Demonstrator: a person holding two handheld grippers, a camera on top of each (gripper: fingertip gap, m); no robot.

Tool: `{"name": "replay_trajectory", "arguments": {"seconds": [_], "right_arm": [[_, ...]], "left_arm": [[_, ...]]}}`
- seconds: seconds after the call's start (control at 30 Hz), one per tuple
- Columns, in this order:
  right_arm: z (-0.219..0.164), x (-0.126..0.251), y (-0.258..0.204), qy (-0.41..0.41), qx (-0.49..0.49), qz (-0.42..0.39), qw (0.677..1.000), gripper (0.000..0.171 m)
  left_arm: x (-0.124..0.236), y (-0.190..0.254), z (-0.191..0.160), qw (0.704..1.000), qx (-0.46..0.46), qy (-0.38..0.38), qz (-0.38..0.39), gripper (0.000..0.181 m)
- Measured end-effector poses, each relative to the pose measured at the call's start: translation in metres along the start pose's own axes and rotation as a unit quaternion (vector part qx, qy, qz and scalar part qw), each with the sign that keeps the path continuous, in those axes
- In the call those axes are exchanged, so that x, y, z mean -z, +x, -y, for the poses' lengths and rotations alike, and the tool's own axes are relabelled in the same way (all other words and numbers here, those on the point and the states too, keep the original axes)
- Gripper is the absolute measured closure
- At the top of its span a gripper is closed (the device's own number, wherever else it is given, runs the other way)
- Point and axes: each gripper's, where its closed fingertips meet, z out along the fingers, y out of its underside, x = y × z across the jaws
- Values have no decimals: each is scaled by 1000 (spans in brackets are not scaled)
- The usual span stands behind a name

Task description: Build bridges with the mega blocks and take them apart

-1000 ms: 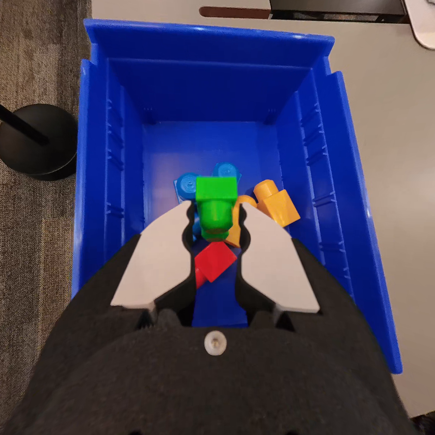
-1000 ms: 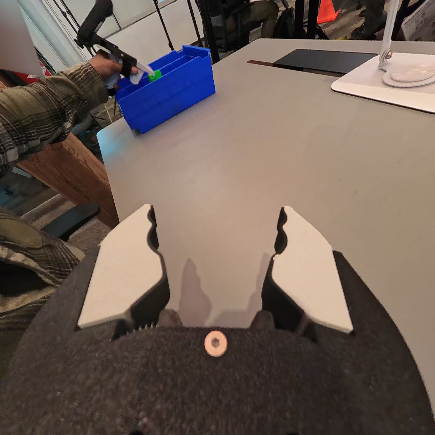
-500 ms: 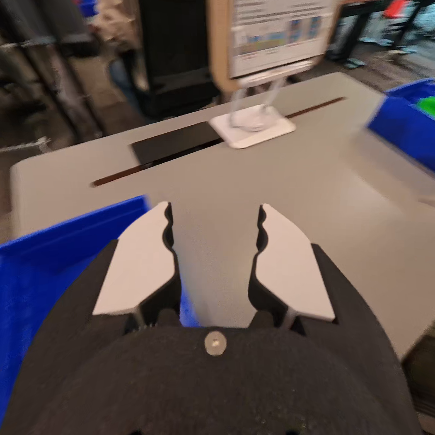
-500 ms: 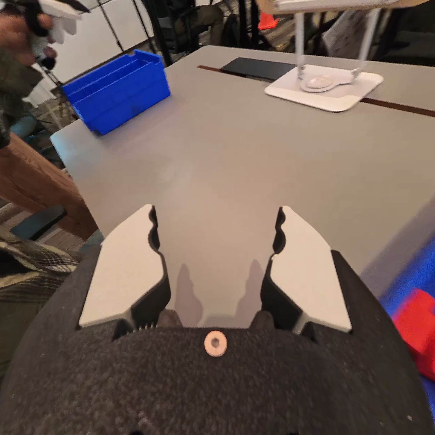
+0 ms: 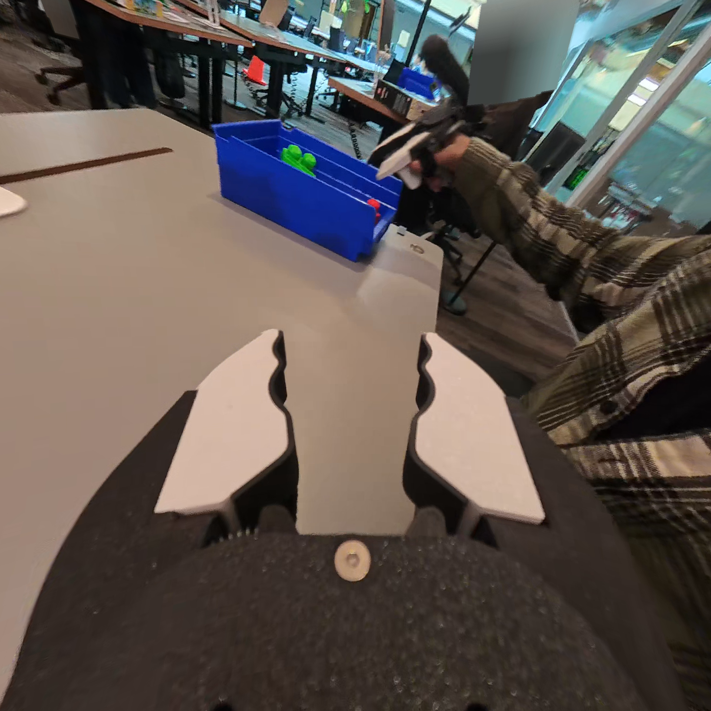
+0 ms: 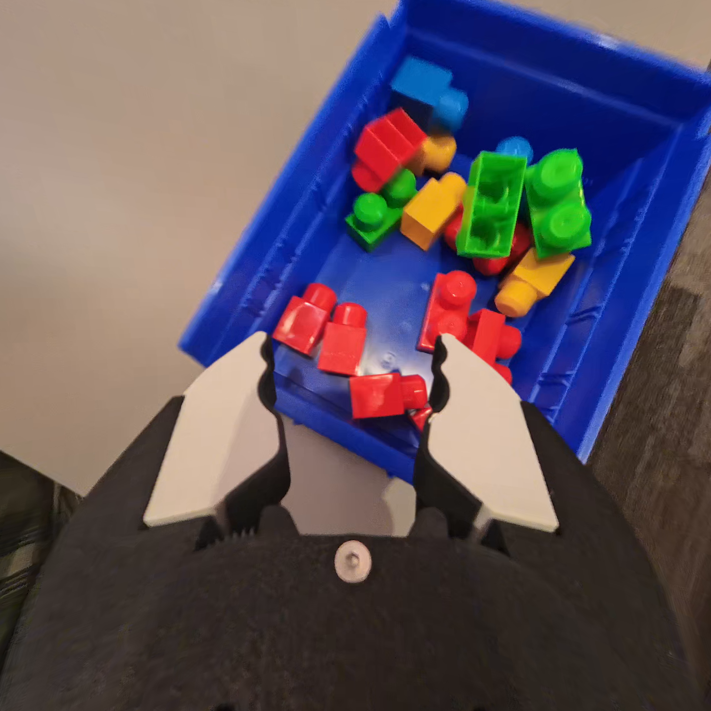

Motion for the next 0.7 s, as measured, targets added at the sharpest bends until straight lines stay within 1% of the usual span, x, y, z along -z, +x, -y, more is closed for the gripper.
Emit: {"name": "replay_trajectory", "arguments": {"seconds": [0.07,0.17,0.23,0.33,0.43,0.53,0.57,0.6,0.7], "right_arm": [[-5,-18,16,-38,-8,-3,999,93],[-12,-45,36,-92,-8,-16,996,91],[-14,-61,49,-124,-13,-26,992,91],[-15,-82,63,-154,-15,-28,988,96],[-20,-98,69,-190,-14,-22,981,106],[-32,-110,69,-237,-13,-8,971,120],[-35,-111,72,-249,-4,-18,968,123],[-34,-111,75,-252,10,-28,967,127],[-32,-109,69,-248,-4,-9,969,136]], "left_arm": [[-2,4,-9,1000,13,-2,-8,116],[2,-3,-18,1000,16,-13,13,116],[7,-5,-19,1000,19,-6,19,116],[14,-8,-20,999,25,-1,28,117],[19,-11,-22,999,25,-1,38,118],[22,-14,-24,999,26,-3,45,118],[22,-14,-25,999,27,-2,46,118],[23,-16,-26,998,29,-1,48,118],[22,-21,-27,998,35,5,53,118]]}}
